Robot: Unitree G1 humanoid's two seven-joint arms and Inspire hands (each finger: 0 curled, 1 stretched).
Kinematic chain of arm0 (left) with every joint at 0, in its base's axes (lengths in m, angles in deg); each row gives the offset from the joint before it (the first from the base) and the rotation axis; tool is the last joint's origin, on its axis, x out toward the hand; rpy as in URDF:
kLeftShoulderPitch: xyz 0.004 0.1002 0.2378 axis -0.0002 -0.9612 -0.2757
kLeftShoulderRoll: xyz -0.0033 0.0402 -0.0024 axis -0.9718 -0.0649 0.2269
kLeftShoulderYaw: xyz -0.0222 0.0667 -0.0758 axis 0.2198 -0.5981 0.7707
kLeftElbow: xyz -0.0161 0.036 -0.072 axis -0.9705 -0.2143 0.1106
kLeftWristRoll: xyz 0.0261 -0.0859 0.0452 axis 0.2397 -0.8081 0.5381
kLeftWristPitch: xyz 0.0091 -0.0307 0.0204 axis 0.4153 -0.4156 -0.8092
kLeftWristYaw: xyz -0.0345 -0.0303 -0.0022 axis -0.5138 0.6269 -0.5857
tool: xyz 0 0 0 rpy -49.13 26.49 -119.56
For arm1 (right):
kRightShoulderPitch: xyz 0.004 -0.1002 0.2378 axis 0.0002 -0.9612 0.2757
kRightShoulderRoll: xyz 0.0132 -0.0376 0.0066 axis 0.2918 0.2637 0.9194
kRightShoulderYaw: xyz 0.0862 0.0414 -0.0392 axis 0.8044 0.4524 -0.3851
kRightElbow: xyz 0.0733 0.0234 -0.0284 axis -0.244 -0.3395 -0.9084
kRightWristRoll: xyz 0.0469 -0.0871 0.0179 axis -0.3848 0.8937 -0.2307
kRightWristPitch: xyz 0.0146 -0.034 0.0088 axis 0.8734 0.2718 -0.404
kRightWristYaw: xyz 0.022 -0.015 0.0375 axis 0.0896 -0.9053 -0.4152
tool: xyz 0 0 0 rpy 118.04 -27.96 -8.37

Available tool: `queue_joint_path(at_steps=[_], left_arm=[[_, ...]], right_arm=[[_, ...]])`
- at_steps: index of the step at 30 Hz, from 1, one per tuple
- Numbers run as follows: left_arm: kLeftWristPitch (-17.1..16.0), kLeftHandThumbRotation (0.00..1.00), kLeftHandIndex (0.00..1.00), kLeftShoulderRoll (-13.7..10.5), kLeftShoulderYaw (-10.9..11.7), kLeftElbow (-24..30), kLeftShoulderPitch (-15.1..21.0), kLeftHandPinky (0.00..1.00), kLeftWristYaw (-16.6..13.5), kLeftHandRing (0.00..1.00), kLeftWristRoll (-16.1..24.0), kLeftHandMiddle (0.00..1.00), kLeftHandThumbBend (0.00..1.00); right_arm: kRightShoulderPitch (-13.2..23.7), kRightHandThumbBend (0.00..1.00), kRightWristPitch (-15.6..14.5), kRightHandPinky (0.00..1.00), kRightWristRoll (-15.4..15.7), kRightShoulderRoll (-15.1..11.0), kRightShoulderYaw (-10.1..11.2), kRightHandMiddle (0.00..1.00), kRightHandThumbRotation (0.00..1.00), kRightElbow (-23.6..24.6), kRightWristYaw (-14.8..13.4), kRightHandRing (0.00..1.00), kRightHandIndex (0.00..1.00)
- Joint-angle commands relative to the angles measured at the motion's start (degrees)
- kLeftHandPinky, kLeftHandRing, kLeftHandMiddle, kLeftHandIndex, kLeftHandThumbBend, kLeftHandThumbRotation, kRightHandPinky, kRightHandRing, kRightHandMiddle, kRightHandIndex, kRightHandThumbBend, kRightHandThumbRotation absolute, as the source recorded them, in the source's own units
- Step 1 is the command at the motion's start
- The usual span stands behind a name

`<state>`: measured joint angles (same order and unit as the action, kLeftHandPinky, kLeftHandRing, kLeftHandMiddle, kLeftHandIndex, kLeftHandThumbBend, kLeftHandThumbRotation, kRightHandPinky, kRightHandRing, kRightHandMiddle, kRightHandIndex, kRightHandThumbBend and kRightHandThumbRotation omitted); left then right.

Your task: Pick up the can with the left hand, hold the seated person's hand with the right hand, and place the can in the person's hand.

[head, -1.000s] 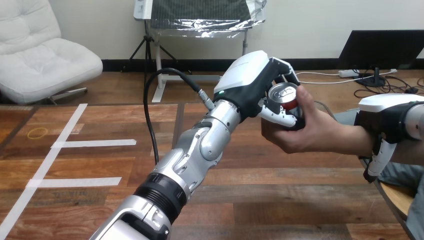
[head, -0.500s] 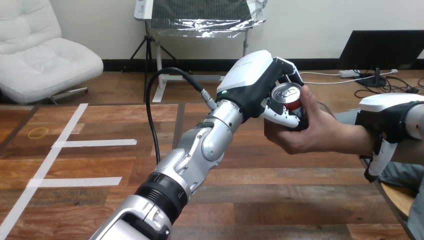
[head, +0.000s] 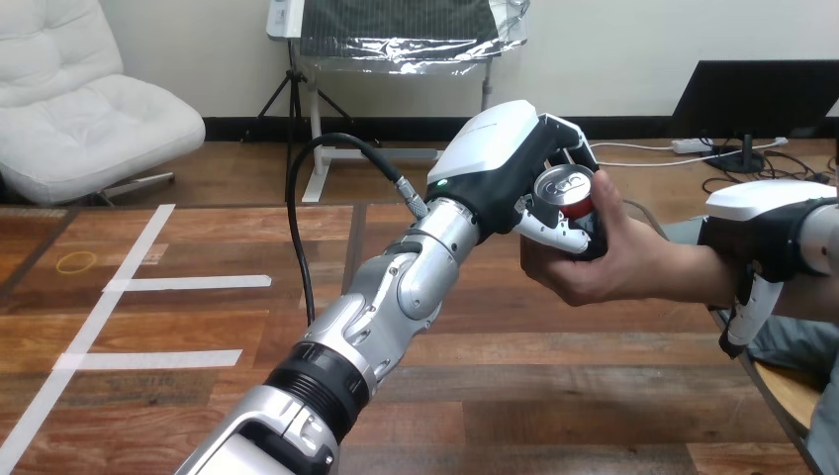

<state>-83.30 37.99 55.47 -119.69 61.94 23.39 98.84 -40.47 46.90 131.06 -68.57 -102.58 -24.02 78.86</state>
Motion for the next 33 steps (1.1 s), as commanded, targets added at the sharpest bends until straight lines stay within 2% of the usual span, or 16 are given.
queue_joint_path(at_steps=[1, 5, 10, 17, 23, 27, 33], left_arm=[[-1.2, 0.0, 0.49, 0.55, -1.38, -0.53, 3.93, 0.43, -1.19, 0.44, 1.45, 0.48, 0.62], [-0.8, 0.0, 0.49, -0.13, -1.67, -0.37, 4.13, 0.4, -1.03, 0.44, 2.01, 0.48, 0.62], [1.01, 0.0, 0.51, -1.5, -1.72, -0.23, 4.93, 0.39, 1.6, 0.44, 2.64, 0.5, 0.63], [2.74, 0.0, 0.6, -3.13, -0.35, 0.85, 4.99, 0.46, 6.02, 0.53, 1.42, 0.58, 0.7], [2.6, 0.01, 0.64, -5.8, 0.0, 1.75, 4.94, 0.5, 8.89, 0.57, 1.54, 0.63, 0.73], [2.38, 0.03, 0.67, -8.34, 1.1, 2.88, 4.42, 0.51, 11.44, 0.6, 0.8, 0.66, 0.74], [1.98, 0.03, 0.68, -11.08, 2.32, 3.54, 3.83, 0.52, 12.94, 0.62, 0.1, 0.67, 0.72]], right_arm=[[3.2, 0.72, 1.0, 0.46, -1.37, -1.73, 2.49, 0.62, 0.0, 1.46, -0.88, 0.56, 0.54], [2.97, 0.73, 1.27, 0.46, -1.86, -1.86, 2.78, 0.62, 0.0, 1.67, -0.77, 0.55, 0.6], [2.92, 0.74, 1.95, 0.5, -2.0, -2.19, 2.72, 0.66, 0.0, 1.71, -0.88, 0.59, 0.68], [2.54, 0.77, 3.12, 0.64, -1.5, -2.88, 2.6, 0.8, 0.05, 1.97, -1.24, 0.76, 0.78], [1.96, 0.79, 2.85, 0.71, -1.77, -3.15, 3.19, 0.86, 0.06, 2.67, -0.91, 0.83, 0.82], [1.48, 0.79, 2.2, 0.74, -2.23, -3.63, 3.66, 0.88, 0.07, 3.49, -0.07, 0.85, 0.84], [0.92, 0.8, 0.8, 0.77, -2.77, -4.06, 4.18, 0.9, 0.07, 4.2, 0.77, 0.87, 0.86]])
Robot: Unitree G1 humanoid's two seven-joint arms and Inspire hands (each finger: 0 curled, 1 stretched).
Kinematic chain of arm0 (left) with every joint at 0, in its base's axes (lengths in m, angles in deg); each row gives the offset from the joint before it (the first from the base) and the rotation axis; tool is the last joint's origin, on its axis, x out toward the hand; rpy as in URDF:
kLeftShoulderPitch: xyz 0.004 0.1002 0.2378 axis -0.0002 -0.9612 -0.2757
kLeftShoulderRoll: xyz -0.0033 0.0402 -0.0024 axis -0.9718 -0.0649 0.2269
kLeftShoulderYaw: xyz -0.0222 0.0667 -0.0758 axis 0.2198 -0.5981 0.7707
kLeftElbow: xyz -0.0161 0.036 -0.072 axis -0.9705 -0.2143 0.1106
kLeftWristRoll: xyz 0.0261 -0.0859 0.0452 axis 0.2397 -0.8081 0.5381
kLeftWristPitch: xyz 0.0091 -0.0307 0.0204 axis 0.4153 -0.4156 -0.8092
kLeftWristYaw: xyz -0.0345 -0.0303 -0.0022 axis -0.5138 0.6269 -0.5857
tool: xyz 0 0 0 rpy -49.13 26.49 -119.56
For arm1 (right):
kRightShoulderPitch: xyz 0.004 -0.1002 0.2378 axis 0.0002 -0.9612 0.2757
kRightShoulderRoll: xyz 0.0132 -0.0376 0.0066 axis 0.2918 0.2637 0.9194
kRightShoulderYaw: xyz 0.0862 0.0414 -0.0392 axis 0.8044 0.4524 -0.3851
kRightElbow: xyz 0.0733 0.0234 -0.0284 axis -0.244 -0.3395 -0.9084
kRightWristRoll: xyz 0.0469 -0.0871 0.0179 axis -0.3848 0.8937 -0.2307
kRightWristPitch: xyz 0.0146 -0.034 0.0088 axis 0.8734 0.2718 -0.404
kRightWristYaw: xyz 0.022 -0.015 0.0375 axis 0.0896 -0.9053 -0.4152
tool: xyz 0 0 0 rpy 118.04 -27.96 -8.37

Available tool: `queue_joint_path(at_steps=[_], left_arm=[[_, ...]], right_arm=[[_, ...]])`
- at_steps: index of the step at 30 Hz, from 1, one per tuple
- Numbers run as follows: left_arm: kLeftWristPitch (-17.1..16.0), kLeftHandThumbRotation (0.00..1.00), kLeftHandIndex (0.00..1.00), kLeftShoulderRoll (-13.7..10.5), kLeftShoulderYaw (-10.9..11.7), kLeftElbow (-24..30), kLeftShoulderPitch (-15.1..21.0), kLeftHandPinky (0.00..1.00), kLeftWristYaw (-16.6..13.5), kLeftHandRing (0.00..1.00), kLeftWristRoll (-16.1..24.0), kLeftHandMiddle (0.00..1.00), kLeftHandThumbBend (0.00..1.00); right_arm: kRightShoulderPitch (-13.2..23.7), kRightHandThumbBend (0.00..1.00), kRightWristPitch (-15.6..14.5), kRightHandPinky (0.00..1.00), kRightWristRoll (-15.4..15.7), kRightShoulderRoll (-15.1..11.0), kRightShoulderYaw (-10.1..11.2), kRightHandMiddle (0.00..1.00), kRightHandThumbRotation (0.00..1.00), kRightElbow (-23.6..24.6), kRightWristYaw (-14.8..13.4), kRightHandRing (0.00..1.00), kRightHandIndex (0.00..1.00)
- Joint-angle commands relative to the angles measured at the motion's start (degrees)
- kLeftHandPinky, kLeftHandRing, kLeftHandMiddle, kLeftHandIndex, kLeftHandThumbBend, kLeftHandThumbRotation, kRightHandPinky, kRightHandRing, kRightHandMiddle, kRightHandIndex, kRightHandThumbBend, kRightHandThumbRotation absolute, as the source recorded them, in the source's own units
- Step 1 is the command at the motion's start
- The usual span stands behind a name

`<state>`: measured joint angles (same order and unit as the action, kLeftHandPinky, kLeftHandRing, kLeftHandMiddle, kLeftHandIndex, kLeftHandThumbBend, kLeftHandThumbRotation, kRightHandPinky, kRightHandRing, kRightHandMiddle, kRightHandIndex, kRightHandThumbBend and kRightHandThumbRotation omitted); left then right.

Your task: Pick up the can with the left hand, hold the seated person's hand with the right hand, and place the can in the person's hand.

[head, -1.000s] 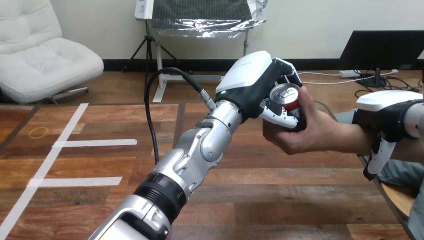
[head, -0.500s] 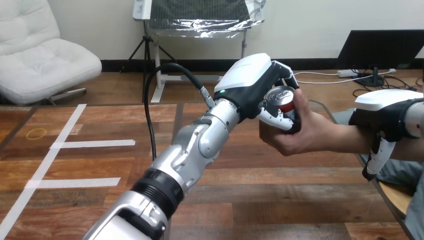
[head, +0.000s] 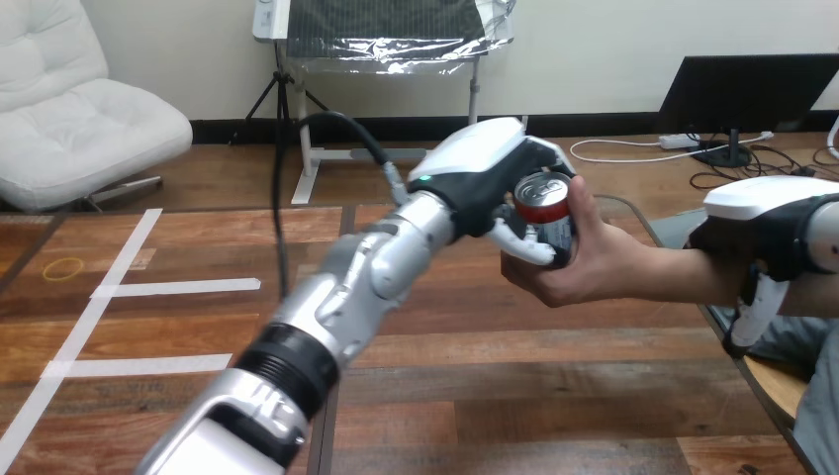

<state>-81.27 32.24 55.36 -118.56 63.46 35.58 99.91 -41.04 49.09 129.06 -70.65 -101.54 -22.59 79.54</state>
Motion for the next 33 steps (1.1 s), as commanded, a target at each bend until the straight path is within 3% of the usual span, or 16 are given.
queue_joint_path(at_steps=[1, 8, 21, 33], left_arm=[[0.07, 0.04, 0.68, -5.72, 2.48, 2.41, 2.3, 0.52, 0.88, 0.62, -0.93, 0.67, 0.72], [-0.75, 0.07, 0.68, -8.87, 3.53, 2.61, 1.65, 0.53, 1.68, 0.62, -2.29, 0.66, 0.71], [-3.1, 0.07, 0.67, -14.25, 6.28, 2.27, -0.16, 0.55, 1.12, 0.63, -5.0, 0.65, 0.69], [-3.49, 0.07, 0.68, -17.73, 8.75, 3.64, -2.15, 0.62, 0.94, 0.65, -6.54, 0.66, 0.67]], right_arm=[[1.37, 0.8, -1.5, 0.77, -0.82, -2.09, 3.2, 0.9, 0.07, 2.9, 0.12, 0.88, 0.86], [0.66, 0.8, -2.93, 0.8, -0.84, -2.58, 3.86, 0.9, 0.08, 3.87, 0.85, 0.89, 0.87], [-0.44, 0.8, -2.51, 0.82, -2.21, -4.0, 4.74, 0.91, 0.08, 3.85, 0.06, 0.89, 0.88], [-1.85, 0.79, -3.02, 0.82, -3.3, -4.41, 6.22, 0.9, 0.07, 5.28, -0.1, 0.89, 0.88]])
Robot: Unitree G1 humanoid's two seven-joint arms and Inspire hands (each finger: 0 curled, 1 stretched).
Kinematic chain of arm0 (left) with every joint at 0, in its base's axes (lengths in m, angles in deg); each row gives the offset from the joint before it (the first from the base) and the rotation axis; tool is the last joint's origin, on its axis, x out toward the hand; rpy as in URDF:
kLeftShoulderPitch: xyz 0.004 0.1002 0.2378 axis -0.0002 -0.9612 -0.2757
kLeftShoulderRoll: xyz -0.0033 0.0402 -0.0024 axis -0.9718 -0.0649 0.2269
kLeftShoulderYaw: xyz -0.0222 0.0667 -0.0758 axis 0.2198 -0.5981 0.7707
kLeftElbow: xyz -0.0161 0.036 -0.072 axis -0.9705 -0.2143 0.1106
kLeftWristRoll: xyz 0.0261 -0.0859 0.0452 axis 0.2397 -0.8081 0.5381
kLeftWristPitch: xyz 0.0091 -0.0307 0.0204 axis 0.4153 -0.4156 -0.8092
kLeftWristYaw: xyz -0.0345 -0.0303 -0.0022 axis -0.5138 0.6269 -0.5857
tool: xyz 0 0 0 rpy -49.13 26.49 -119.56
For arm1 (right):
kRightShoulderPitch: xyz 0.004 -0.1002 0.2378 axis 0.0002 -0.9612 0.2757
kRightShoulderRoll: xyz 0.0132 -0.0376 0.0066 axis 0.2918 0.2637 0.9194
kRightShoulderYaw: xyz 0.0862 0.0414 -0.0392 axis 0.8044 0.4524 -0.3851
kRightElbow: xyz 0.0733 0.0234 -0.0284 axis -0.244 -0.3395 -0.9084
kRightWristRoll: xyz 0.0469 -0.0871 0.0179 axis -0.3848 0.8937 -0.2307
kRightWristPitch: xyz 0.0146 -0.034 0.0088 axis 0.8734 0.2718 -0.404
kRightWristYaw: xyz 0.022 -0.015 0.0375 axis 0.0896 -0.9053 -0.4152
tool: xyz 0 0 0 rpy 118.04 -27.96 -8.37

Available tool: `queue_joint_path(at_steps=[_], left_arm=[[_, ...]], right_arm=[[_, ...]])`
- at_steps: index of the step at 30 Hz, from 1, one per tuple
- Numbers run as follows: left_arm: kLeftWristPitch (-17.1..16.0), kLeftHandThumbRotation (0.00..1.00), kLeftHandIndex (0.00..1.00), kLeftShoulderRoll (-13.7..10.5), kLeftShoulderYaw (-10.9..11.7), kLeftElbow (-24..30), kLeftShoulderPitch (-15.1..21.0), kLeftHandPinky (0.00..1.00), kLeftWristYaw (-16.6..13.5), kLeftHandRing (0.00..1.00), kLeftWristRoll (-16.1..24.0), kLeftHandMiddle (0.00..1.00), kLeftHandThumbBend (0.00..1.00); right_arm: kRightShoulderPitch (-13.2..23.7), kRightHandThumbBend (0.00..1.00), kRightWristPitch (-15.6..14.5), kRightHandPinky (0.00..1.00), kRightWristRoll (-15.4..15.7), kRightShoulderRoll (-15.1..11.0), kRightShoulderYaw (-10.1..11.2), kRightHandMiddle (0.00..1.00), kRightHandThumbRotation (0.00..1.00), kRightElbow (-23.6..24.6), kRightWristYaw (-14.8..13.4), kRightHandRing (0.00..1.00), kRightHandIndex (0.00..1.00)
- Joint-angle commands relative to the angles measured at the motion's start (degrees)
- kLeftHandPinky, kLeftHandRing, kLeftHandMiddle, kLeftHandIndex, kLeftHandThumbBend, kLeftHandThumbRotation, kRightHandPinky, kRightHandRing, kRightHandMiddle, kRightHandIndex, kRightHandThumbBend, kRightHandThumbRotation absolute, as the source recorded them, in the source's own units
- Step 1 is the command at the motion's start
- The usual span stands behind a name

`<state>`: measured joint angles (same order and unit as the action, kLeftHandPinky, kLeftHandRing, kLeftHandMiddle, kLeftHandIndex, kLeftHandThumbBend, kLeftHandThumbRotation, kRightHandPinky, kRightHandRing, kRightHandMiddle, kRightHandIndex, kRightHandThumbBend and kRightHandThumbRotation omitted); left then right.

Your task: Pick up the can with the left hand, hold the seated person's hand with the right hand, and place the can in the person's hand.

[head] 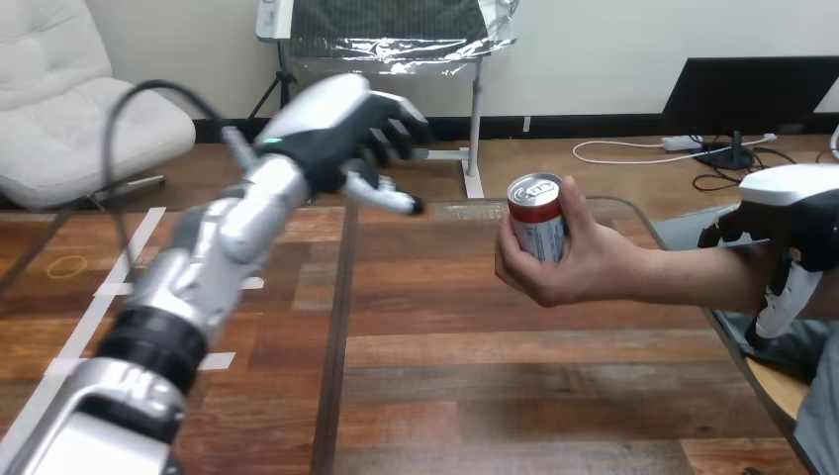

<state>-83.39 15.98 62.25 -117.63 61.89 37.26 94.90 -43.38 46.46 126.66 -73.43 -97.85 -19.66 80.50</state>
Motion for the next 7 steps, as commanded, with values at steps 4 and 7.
queue_joint_path(at_steps=[4, 7], left_arm=[[-1.32, 0.05, 0.68, -2.38, 2.63, 3.73, -1.56, 0.62, -0.89, 0.65, -2.23, 0.67, 0.67], [-2.45, 0.04, 0.68, -2.96, 3.34, 4.29, -2.53, 0.62, -1.86, 0.64, -2.62, 0.66, 0.68]], right_arm=[[0.05, 0.79, -0.26, 0.81, -1.44, -1.65, 3.18, 0.89, 0.06, 2.88, -1.21, 0.88, 0.87], [-0.42, 0.78, -0.19, 0.81, -2.4, -1.82, 3.95, 0.89, 0.05, 3.4, -1.1, 0.88, 0.87]])
